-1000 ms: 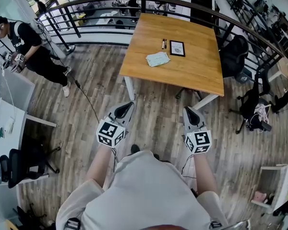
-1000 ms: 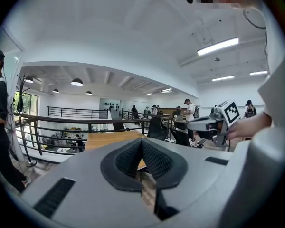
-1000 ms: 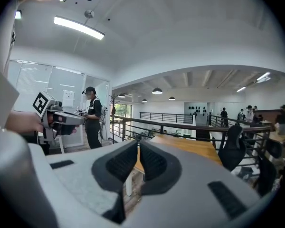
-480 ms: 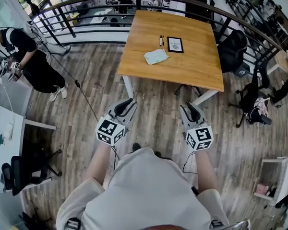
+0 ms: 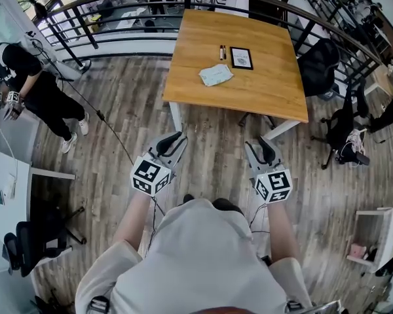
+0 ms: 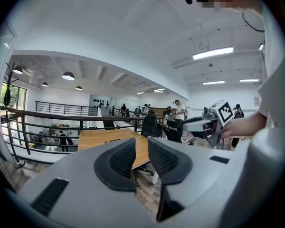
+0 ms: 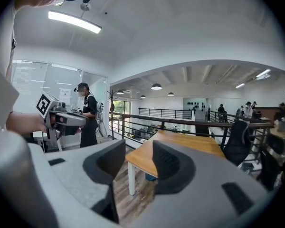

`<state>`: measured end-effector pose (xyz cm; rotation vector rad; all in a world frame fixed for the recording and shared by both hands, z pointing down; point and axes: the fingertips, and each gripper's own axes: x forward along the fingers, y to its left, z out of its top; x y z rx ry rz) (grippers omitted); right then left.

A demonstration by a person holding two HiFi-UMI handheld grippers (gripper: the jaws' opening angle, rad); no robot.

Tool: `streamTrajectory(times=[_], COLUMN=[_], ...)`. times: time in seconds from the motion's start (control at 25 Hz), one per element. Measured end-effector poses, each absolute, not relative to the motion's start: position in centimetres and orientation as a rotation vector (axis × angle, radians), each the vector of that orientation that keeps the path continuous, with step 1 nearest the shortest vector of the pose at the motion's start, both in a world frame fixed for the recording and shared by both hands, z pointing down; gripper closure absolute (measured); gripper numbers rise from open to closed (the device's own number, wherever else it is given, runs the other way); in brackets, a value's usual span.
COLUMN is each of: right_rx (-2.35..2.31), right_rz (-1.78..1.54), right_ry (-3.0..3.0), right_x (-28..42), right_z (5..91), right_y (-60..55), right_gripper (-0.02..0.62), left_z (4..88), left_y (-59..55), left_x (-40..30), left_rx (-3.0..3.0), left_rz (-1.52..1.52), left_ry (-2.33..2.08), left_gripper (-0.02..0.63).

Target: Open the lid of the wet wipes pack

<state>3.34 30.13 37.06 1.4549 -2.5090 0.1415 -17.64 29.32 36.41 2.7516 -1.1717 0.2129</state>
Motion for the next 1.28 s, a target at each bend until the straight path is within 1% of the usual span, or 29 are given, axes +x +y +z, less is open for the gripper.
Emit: streamTrajectory(times=[0.28, 0.64, 1.28], right_rx=[1.451, 1.425, 1.289], right_rz=[0.169, 0.208, 0.21], right_ry=[-2.491, -2.502, -2.553], right_x=[2.3, 3.1, 8.0], right_z=[37.9, 38.8, 40.4], right_y=[29.1, 24.1, 10.7], right_gripper=[0.41, 0.41, 0.41], left_z=[37.3, 38.4, 38.7], left_y=[27.9, 23.1, 11.2], left_x=[-18.4, -17.9, -11.7], left_rx=[2.762, 2.726, 2.684], left_rz=[0.232, 0.248, 0.299], left_ry=[-1.126, -1.138, -1.206], left_gripper=[0.531, 0.531, 0.525])
